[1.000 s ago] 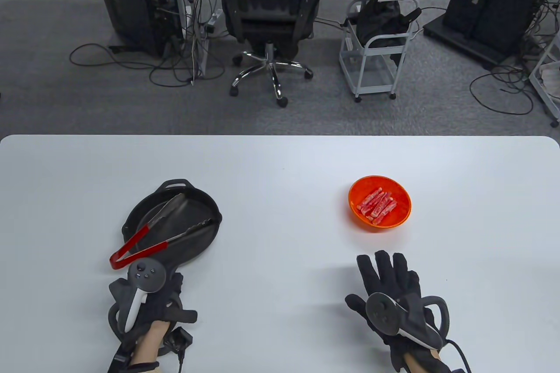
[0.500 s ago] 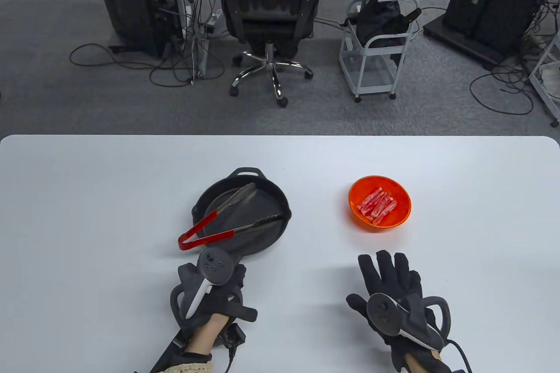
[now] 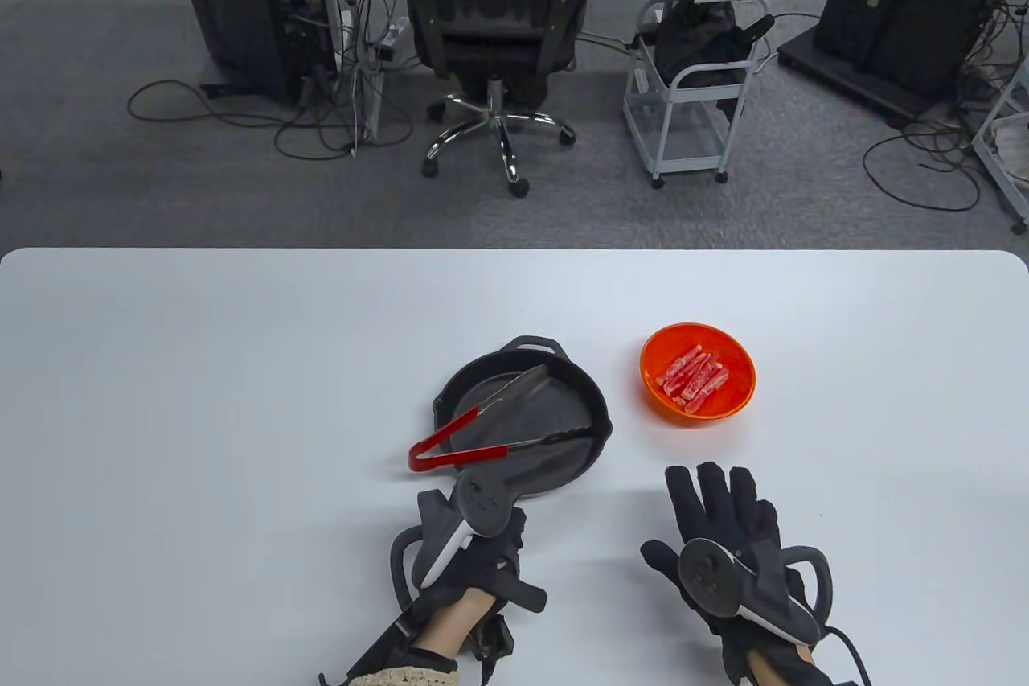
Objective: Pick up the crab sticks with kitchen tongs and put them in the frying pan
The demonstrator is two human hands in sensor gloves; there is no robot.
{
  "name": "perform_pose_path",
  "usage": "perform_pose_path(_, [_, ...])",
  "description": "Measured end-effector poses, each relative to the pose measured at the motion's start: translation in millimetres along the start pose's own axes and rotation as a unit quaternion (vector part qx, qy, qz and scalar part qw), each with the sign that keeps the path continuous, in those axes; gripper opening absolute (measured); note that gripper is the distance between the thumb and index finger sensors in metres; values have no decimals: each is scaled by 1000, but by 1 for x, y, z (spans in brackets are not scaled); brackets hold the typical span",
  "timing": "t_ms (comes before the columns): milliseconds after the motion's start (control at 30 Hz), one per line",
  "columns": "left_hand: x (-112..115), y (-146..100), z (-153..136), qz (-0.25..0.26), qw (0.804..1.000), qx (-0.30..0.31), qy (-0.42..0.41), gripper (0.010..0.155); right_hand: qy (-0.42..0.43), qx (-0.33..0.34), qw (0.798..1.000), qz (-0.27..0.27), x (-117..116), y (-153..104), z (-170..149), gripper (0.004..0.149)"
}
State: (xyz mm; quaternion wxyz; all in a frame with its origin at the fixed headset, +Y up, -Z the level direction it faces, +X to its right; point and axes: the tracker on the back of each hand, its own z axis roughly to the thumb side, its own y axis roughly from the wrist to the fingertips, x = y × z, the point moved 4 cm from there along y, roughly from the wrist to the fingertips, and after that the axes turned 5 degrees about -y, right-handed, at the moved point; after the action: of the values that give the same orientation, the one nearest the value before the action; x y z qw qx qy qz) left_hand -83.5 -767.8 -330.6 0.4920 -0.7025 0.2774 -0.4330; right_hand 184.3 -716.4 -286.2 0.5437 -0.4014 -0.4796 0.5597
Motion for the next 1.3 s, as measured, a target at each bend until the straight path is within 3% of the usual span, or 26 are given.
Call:
perform_pose_path(200, [11,-3,5,-53,998,27,-29,65,-3,2,1000,4,-1,0,2,86])
perform_pose_path(567, [16,-7,7,-75,995,46,-40,72,0,2,1000,14,-2,1,3,86])
perform_pose_path(733, [5,-13,10,-38,998,56,3,74,-3,6,1000,12,-1,1,4,86])
perform_pose_path(900, [-24,-27,14,54,993,81,60,68,-3,10,1000,6,0,0,7,86])
perform_pose_path(1000, [-42,-35,26,91,982,150,73,65,-5,13,1000,4,1,0,9,86])
perform_pose_path(1167, [-70,-44,37,180,954,202,126,66,-4,11,1000,6,1,-1,8,86])
perform_pose_path(1300, [-76,-26,39,164,950,192,183,81,-1,10,1000,8,1,-1,8,85])
